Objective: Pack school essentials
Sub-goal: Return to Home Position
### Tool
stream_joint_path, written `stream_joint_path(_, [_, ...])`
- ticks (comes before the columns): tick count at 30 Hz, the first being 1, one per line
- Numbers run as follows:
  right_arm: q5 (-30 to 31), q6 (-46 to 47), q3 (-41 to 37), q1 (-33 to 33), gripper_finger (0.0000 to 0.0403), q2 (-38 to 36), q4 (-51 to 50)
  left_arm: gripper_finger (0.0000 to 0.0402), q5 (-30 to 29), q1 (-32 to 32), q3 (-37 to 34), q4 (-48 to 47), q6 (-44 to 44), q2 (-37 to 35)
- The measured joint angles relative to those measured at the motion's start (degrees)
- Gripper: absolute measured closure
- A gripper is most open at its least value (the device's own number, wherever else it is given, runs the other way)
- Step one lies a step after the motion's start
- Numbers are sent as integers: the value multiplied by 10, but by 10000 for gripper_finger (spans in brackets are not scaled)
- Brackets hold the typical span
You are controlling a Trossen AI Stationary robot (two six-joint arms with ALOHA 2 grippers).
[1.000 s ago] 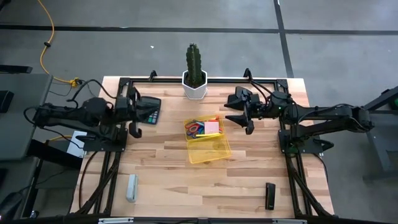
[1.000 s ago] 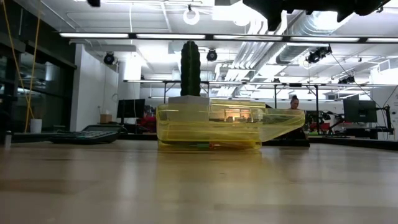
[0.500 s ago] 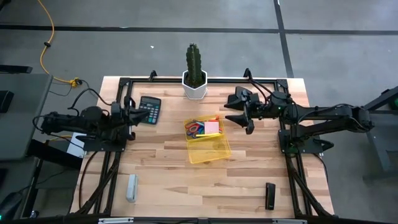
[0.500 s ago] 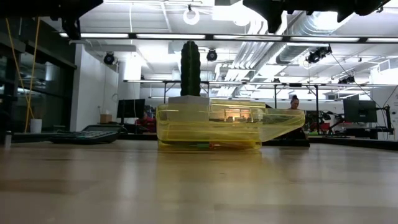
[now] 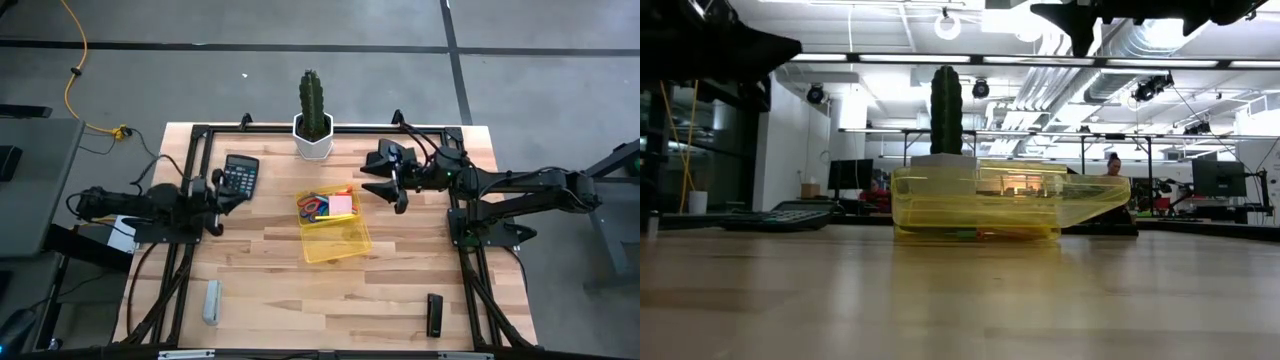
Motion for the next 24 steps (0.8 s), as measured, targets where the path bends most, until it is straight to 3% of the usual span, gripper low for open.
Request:
stream_joint_path(6, [-1,26,0,0,160,0,-3,401,62,32,-5,-76,-33,0])
stream_joint_path(16, [-2,25,0,0,160,0,-15,401,132,71,-5,-84,-31,-1])
stream_joint_path(21, [7,26,0,0,160,0,-24,401,118,75,-5,-86,-31,9])
stream_joint_path(24, [15,85,0,-4,171,-2,-38,401,111,75,-5,-84,-31,8])
